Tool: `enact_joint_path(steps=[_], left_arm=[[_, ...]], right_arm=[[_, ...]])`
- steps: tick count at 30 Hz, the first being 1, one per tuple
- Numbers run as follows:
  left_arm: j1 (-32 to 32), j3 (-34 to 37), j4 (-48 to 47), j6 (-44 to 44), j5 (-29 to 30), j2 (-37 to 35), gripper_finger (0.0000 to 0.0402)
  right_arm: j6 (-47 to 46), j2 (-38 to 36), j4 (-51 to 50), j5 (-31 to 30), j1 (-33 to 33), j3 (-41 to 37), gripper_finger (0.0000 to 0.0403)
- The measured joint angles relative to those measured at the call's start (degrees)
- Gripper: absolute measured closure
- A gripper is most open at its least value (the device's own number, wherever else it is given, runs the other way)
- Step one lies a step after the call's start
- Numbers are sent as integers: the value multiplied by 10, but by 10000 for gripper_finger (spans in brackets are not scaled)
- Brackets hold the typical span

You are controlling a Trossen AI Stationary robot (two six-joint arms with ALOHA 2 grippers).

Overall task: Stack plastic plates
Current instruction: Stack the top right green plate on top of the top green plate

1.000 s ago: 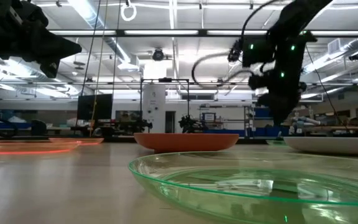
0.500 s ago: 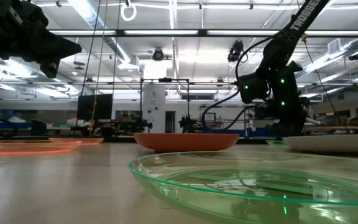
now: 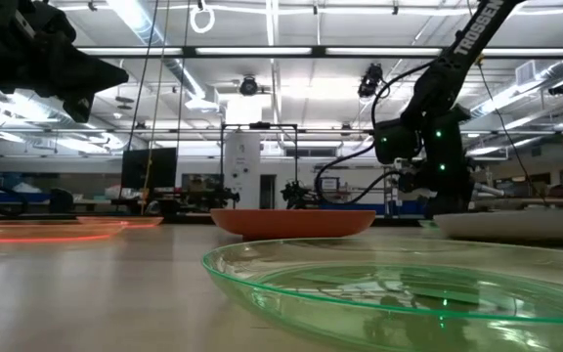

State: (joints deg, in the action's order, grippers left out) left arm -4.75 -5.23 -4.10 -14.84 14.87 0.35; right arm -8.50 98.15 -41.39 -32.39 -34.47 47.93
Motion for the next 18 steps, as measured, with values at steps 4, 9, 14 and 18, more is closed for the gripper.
enact_joint_path(steps=[4,9,14,18], left_arm=[[0,0,0,0,0,0,374],[0,0,0,0,0,0,374],[0,0,0,0,0,0,374],[0,0,0,0,0,0,374]], right_arm=[[14,0,8,3,-14,1,269],[50,0,15,4,-22,1,293],[82,1,31,7,-25,0,333],[87,2,42,8,-25,-1,362]])
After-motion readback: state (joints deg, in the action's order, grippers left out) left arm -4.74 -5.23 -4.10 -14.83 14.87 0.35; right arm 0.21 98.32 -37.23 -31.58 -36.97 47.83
